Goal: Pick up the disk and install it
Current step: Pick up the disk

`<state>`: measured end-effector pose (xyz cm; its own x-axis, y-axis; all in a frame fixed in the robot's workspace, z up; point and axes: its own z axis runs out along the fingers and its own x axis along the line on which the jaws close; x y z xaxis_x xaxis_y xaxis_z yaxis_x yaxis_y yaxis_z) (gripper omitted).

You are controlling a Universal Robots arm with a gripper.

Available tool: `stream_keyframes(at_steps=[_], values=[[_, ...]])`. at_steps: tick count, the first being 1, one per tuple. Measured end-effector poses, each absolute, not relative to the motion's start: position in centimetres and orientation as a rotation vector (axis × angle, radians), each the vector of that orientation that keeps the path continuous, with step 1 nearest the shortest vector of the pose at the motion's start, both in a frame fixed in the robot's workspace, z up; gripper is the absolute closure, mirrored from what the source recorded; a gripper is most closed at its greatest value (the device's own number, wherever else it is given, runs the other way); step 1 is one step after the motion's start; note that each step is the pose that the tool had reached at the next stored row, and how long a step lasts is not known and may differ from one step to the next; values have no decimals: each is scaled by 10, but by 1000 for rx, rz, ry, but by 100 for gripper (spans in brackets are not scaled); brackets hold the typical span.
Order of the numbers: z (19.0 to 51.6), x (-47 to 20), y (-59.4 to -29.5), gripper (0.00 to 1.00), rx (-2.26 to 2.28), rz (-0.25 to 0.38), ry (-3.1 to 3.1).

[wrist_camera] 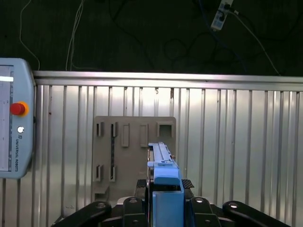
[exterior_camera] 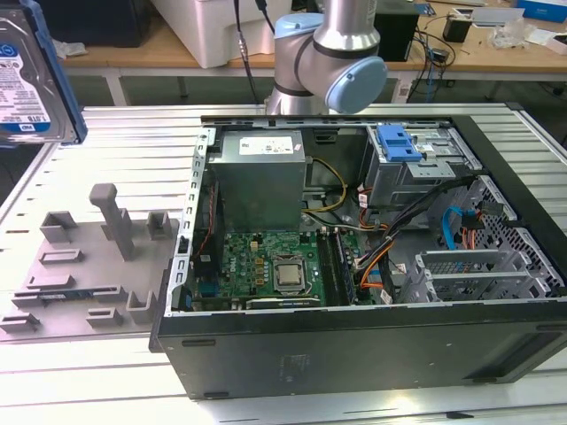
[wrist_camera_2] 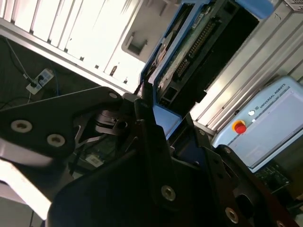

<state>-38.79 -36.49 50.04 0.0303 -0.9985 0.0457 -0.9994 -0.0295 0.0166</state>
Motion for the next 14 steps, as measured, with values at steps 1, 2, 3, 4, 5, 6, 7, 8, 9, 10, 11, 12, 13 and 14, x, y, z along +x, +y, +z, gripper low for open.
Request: stream_keyframes(at_steps=[1, 2, 3, 4, 5, 6, 7, 8, 9, 10, 11, 12, 13, 14], values=[[500, -385, -366, 63, 2223, 33, -2157], [500, -382, -367, 63, 2222, 32, -2157], [501, -377, -369, 63, 2222, 32, -2157], [501, -374, -370, 63, 2222, 31, -2157], [501, -370, -372, 63, 2222, 31, -2156], [501, -367, -373, 63, 2222, 30, -2156], [501, -362, -375, 63, 2221, 30, -2156], [501, -359, -377, 63, 2221, 29, -2156], [501, -352, -380, 63, 2221, 28, -2155], [501, -348, -381, 63, 2220, 27, -2155], [501, -344, -383, 63, 2220, 26, -2155], [501, -337, -386, 63, 2220, 25, -2154], [501, -329, -389, 63, 2219, 24, -2153], [501, -324, -391, 63, 2219, 23, -2153]])
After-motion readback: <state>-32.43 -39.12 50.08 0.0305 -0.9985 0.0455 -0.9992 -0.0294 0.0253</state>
